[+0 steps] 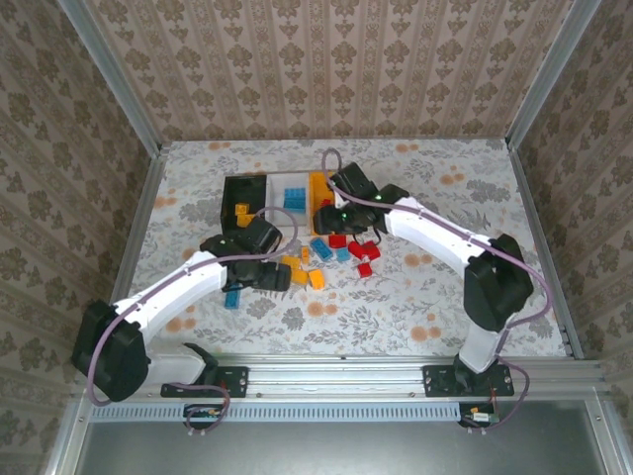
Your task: Sort the legos into containers by color
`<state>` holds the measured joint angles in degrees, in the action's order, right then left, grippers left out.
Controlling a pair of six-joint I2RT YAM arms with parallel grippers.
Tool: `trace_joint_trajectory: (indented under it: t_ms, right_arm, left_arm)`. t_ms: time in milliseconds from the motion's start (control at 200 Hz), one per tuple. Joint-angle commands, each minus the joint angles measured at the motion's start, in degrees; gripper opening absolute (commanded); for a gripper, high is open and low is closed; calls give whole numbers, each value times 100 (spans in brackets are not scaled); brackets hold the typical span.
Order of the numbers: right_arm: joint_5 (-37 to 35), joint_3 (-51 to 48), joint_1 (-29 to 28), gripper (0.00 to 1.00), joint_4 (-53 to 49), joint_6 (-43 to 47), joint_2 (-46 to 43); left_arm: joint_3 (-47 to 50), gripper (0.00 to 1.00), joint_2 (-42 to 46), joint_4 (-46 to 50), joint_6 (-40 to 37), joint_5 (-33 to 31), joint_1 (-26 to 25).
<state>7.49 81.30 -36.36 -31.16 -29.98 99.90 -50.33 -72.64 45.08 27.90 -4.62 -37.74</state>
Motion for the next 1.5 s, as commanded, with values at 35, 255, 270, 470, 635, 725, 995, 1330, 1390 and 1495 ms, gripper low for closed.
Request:
trace_joint_trajectory:
  t_ms: [35, 255, 270, 470, 635, 725, 995, 1330, 1390, 1495]
  right_arm:
    - [288, -896, -11, 56, 403, -271, -461]
    - [329, -1455, -13, 57, 546, -292, -811]
    - [345, -1470, -12, 57, 555, -283, -825]
    - [331, -1607, 6, 57, 520, -128, -963]
    - [516, -1714, -50, 58, 614, -102, -929]
    - [599, -1557, -187, 60, 432, 22, -635]
    - [120, -780, -803, 66, -244, 425, 358]
    - [-223, -116, -1047, 62, -590, 431, 1302]
    - [-280, -90, -1045, 59, -605, 403, 1397]
    - [-400, -130, -1043, 49, -563, 339, 1477]
  left_arm:
    - [332, 93, 365, 673, 139, -431, 432]
    - [531, 93, 128, 694, 284, -434, 1078]
    - [531, 93, 127, 695, 286, -476, 1093]
    - [831, 86, -123, 192, 249, -4, 1458]
    - [1198, 72, -348, -216, 373, 185, 1458]
    - [1309, 66, -462, -395, 409, 308, 1445]
    - [1281, 35, -453, -551, 274, 375, 1455]
    - [-123, 29, 75, 12, -278, 544, 1871]
    - [-574, 29, -100, 117, -418, 585, 1947]
    - [-1394, 29, -585, 250, -637, 608, 1955]
